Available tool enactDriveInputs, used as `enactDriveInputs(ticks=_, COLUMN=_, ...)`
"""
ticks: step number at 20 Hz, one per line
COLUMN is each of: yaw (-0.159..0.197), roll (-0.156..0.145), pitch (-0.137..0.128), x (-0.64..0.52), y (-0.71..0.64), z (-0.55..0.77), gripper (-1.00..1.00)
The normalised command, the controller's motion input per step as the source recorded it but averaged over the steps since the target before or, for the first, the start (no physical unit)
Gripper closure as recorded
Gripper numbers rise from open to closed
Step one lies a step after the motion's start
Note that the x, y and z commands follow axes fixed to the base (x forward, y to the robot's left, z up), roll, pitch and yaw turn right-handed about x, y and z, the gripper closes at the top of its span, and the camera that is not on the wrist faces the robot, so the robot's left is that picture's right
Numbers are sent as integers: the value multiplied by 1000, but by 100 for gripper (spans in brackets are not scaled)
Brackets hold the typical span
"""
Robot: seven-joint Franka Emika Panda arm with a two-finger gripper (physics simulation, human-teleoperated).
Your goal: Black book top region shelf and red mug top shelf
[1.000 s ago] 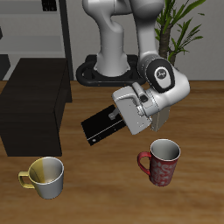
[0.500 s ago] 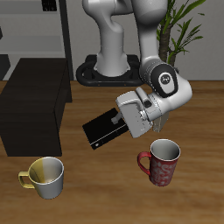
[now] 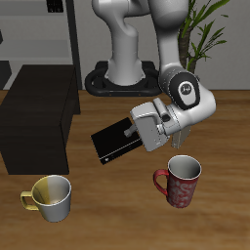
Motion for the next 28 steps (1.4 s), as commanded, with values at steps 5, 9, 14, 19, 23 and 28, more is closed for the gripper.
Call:
enactDriveInputs(ticks=5, yaw=-7, roll=-17, pitch=45, x=-76, y=-70, z=-63, gripper=100)
enactDriveInputs(ticks=9, yaw=-23, roll=-88, pitch=76, x=-80, y=-277, z=-104, gripper=100)
enactDriveInputs(ticks=14, yaw=-38, roll=-36, pitch=61, x=-99, y=-242, z=-70, gripper=100)
enactDriveInputs(ticks=19, yaw=-44, roll=-23, pitch=49, x=-112, y=-189, z=-65, gripper=100)
enactDriveInputs(ticks=23, yaw=-76, roll=-8, pitch=76, x=-212, y=-166, z=8, gripper=100)
enactDriveInputs(ticks=28, yaw=-56, roll=-57, pitch=4, x=-117, y=-253, z=179, gripper=100)
